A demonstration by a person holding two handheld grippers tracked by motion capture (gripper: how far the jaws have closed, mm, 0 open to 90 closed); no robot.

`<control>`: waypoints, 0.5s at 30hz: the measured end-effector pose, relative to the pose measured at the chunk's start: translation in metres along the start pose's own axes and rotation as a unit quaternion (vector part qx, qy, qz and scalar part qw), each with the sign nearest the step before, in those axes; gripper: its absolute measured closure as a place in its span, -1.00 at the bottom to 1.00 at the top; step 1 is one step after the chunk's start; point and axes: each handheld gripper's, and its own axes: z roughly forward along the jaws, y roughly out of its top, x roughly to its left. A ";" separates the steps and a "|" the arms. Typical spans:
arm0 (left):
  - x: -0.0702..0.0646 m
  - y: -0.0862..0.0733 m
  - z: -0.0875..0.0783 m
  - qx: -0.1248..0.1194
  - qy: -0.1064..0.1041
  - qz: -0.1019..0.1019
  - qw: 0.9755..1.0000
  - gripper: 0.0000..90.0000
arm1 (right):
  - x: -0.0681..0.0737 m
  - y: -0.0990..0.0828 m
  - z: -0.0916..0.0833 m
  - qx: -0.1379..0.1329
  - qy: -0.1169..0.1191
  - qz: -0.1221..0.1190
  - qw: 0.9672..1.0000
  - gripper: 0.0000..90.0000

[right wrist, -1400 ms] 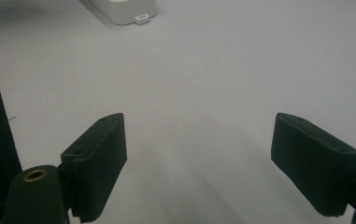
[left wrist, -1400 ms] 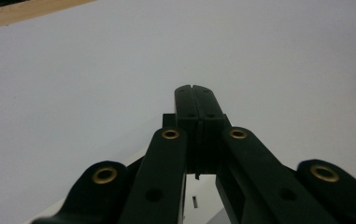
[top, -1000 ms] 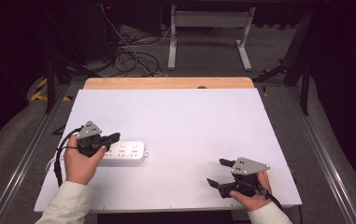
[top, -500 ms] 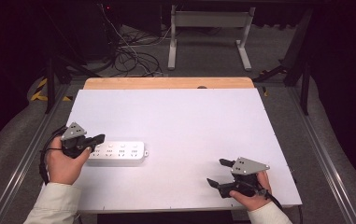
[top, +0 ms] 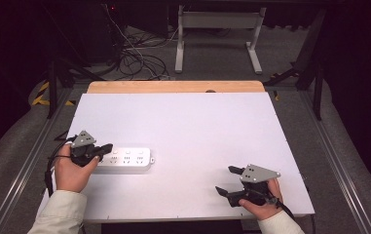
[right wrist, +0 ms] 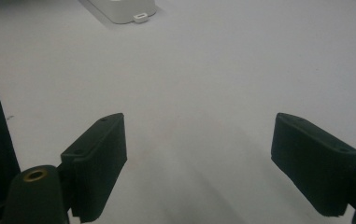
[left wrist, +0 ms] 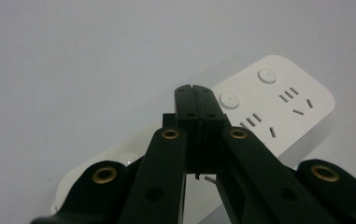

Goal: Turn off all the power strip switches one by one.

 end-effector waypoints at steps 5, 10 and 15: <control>-0.001 -0.002 0.007 0.010 0.002 0.006 1.000 1.00 | 0.000 0.000 0.000 0.000 0.000 -0.001 1.000 -0.58; -0.003 -0.002 0.012 0.018 0.005 0.017 1.000 1.00 | 0.000 0.000 0.000 0.002 0.000 -0.002 1.000 -0.58; -0.003 -0.004 0.016 0.011 0.006 0.010 1.000 1.00 | 0.000 0.000 0.000 0.002 0.001 -0.002 1.000 -0.58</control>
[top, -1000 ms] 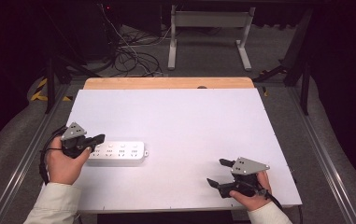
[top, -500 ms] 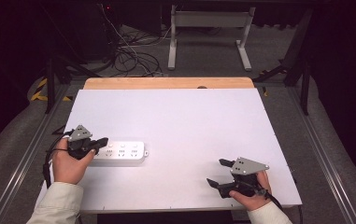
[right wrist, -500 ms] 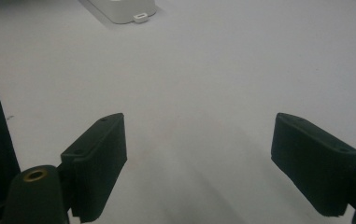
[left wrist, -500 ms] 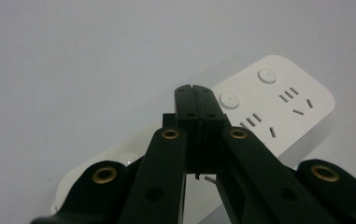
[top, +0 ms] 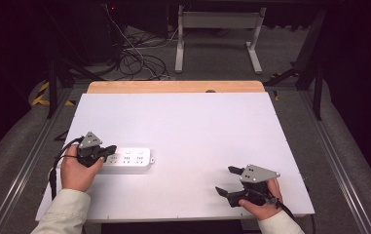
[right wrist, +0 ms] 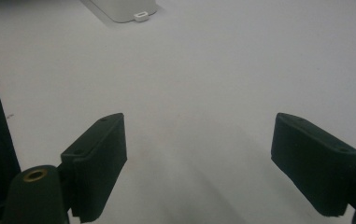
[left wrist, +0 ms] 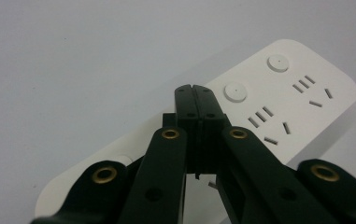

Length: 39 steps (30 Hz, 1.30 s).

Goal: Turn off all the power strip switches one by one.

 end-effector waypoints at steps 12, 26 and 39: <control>-0.002 -0.002 0.007 0.006 0.009 0.001 1.000 1.00 | 0.000 0.000 0.000 -0.001 0.001 0.001 1.000 -0.58; -0.002 -0.004 0.008 0.008 0.018 -0.001 1.000 1.00 | 0.000 0.000 0.000 -0.001 0.002 0.002 1.000 -0.59; -0.003 -0.005 0.008 0.007 0.019 -0.010 1.000 1.00 | 0.001 0.000 0.001 0.000 0.002 0.001 1.000 -0.59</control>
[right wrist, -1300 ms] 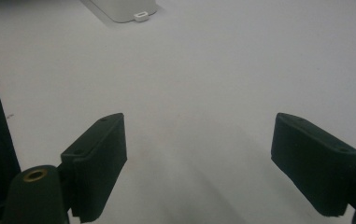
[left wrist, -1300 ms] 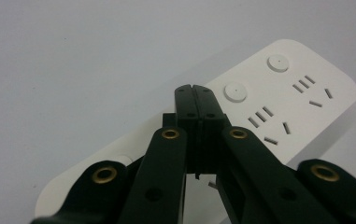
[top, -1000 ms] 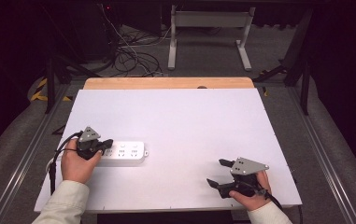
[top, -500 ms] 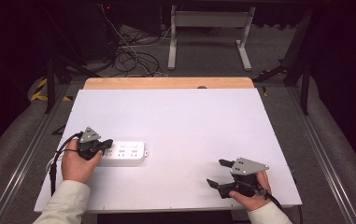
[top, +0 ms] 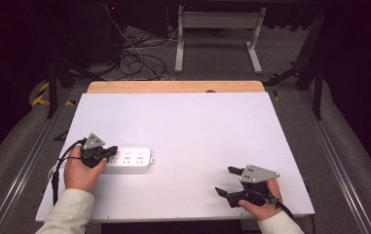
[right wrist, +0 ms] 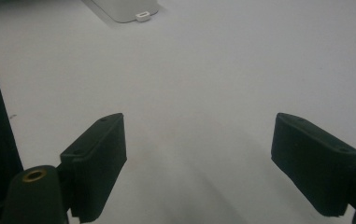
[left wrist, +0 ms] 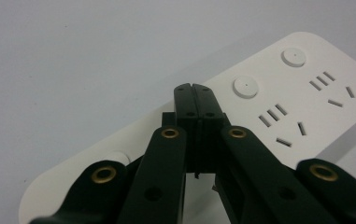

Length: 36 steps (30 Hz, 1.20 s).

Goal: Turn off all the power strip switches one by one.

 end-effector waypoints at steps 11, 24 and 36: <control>-0.001 0.000 0.002 -0.004 0.002 0.002 1.000 1.00 | 0.001 0.000 0.000 0.001 0.001 -0.002 1.000 -0.59; -0.003 0.001 0.002 0.003 0.006 -0.006 1.000 1.00 | 0.001 0.000 0.000 0.002 0.001 -0.002 1.000 -0.59; -0.008 0.018 -0.031 -0.057 -0.004 -0.007 0.998 1.00 | -0.001 -0.001 0.001 0.002 0.001 -0.001 1.000 -0.59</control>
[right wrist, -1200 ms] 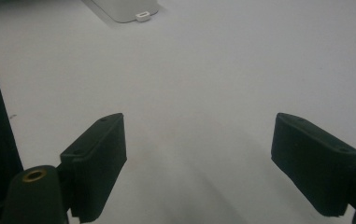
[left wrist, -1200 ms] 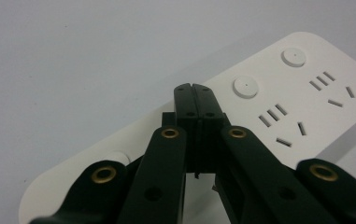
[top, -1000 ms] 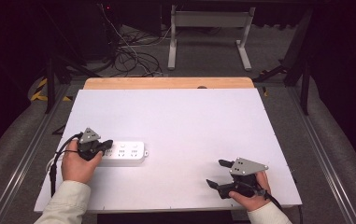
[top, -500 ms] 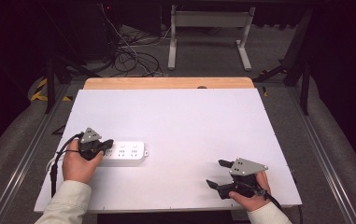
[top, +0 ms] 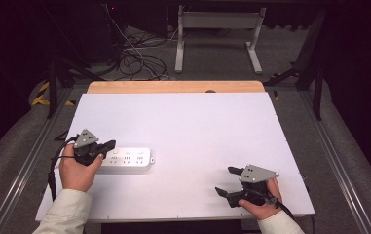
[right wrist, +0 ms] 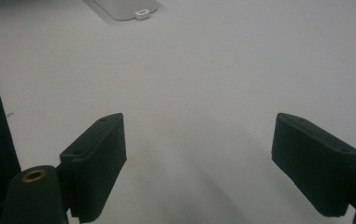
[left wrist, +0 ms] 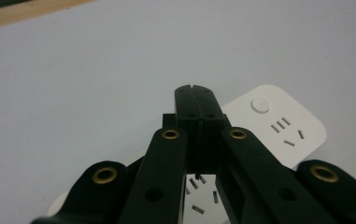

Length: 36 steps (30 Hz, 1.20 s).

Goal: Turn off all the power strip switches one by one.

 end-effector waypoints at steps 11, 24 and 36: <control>0.002 0.001 -0.007 -0.011 -0.013 0.004 1.000 1.00 | 0.001 0.001 -0.002 -0.003 0.000 0.000 1.000 -0.59; 0.019 -0.007 -0.020 0.001 0.005 0.006 1.000 1.00 | 0.000 0.001 -0.003 -0.004 -0.001 0.000 1.000 -0.59; 0.041 -0.029 0.000 0.036 0.031 -0.011 0.999 1.00 | 0.001 0.001 -0.002 -0.002 -0.001 0.000 1.000 -0.59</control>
